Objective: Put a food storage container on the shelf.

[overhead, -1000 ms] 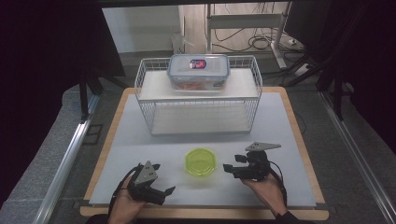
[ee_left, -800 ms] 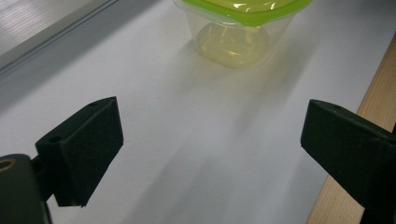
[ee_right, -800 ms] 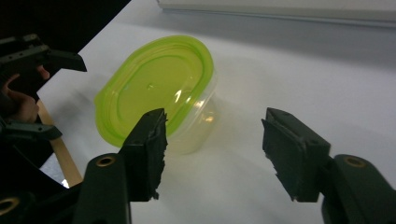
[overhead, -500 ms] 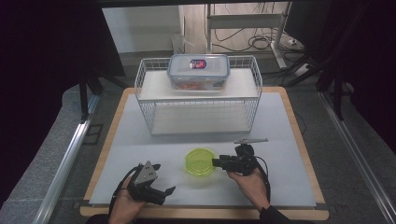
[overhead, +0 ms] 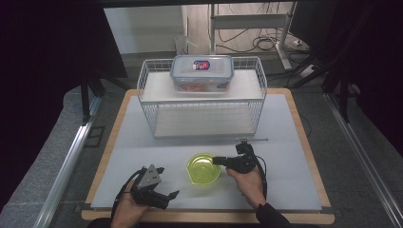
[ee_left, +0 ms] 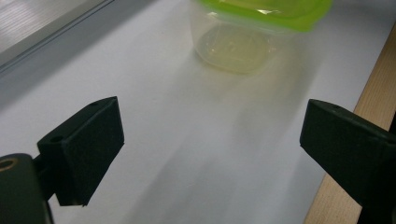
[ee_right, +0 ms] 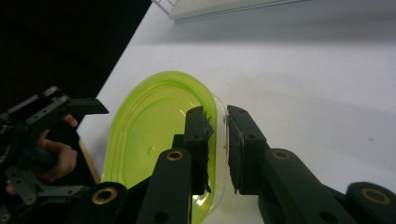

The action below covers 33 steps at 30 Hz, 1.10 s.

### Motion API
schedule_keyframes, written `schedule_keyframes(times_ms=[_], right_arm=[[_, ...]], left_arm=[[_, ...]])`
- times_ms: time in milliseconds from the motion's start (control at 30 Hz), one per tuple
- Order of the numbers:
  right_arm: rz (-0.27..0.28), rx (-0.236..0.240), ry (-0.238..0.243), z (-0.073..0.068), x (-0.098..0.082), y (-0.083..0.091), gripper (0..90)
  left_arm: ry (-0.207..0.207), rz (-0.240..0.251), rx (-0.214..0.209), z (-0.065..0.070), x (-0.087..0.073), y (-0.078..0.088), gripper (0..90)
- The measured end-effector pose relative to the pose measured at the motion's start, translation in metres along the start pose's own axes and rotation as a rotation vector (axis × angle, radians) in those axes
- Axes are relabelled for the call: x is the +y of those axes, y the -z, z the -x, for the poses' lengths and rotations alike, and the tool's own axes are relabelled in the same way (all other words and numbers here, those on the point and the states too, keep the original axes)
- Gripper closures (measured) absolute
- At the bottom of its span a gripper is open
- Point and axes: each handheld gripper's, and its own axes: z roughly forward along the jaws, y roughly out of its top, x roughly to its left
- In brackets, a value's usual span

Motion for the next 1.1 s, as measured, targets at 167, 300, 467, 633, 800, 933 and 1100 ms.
schedule_keyframes(times_ms=[167, 300, 467, 633, 800, 933, 1100], right_arm=[[-0.028, 0.023, -0.020, 0.001, -0.002, -0.002, 72.0], [-0.039, 0.052, -0.048, 0.005, -0.002, -0.002, 74.6], [-0.047, 0.072, -0.061, 0.005, -0.002, -0.002, 80.3], [-0.054, 0.085, -0.061, 0.003, -0.001, -0.002, 81.1], [-0.057, 0.080, -0.047, 0.000, 0.000, -0.002, 81.3], [-0.052, 0.093, -0.056, 0.000, 0.002, 0.000, 81.4], [-0.031, 0.118, -0.065, 0.001, 0.008, 0.008, 81.4]], left_arm=[[-0.001, 0.001, 0.001, 0.000, 0.000, 0.000, 6.5], [-0.005, -0.004, 0.002, 0.000, 0.000, 0.000, 6.5], [-0.006, -0.005, 0.004, 0.000, 0.000, -0.001, 6.5], [-0.009, -0.004, 0.006, 0.001, 0.000, 0.000, 6.6], [-0.010, -0.003, 0.007, 0.001, 0.000, 0.000, 6.6], [-0.007, 0.001, 0.009, 0.001, 0.000, 0.000, 6.6], [0.000, 0.007, 0.008, -0.001, 0.000, 0.001, 6.3]])
